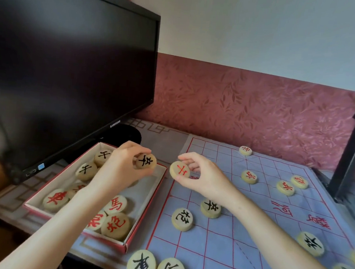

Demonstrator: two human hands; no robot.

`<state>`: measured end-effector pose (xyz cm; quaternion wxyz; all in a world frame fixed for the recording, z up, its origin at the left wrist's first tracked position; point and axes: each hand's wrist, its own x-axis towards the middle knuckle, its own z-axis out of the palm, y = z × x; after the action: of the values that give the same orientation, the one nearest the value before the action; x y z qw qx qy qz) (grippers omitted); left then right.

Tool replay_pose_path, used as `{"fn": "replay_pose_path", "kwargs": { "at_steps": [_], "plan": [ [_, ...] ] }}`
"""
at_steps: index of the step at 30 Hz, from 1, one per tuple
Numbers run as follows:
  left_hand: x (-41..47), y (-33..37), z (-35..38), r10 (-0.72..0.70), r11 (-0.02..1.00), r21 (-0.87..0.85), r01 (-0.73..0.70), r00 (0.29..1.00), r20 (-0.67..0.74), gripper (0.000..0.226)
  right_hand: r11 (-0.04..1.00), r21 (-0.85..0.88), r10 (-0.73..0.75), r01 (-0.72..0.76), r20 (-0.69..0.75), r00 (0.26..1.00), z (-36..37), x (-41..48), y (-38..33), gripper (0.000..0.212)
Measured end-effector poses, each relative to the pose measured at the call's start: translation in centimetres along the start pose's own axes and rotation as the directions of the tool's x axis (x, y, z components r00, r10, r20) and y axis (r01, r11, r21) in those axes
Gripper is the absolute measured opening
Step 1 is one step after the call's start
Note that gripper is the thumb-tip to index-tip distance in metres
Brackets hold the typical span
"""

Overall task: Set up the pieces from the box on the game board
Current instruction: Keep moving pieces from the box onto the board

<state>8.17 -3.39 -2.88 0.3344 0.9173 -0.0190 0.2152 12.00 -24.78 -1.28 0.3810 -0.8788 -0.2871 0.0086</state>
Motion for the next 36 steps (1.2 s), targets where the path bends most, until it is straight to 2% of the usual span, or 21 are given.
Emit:
{"fn": "replay_pose_path", "kwargs": {
  "at_steps": [12,24,36],
  "plan": [
    [4.3,3.9,4.8,0.033,0.996,-0.090,-0.022,0.992,0.125,0.050,0.984,-0.076,0.154,-0.159,-0.070,0.986,-5.4,0.5,6.1,0.037],
    [9.9,7.5,11.8,0.072,0.991,-0.130,-0.042,0.969,0.238,0.048,0.925,-0.226,0.262,-0.304,-0.199,0.944,-12.1,8.5,15.9,0.044],
    [11.2,6.8,12.8,0.077,0.992,-0.114,-0.048,0.961,0.265,0.051,0.881,-0.268,0.349,-0.391,-0.190,0.918,-11.3,12.8,21.3,0.046]
  ]
}}
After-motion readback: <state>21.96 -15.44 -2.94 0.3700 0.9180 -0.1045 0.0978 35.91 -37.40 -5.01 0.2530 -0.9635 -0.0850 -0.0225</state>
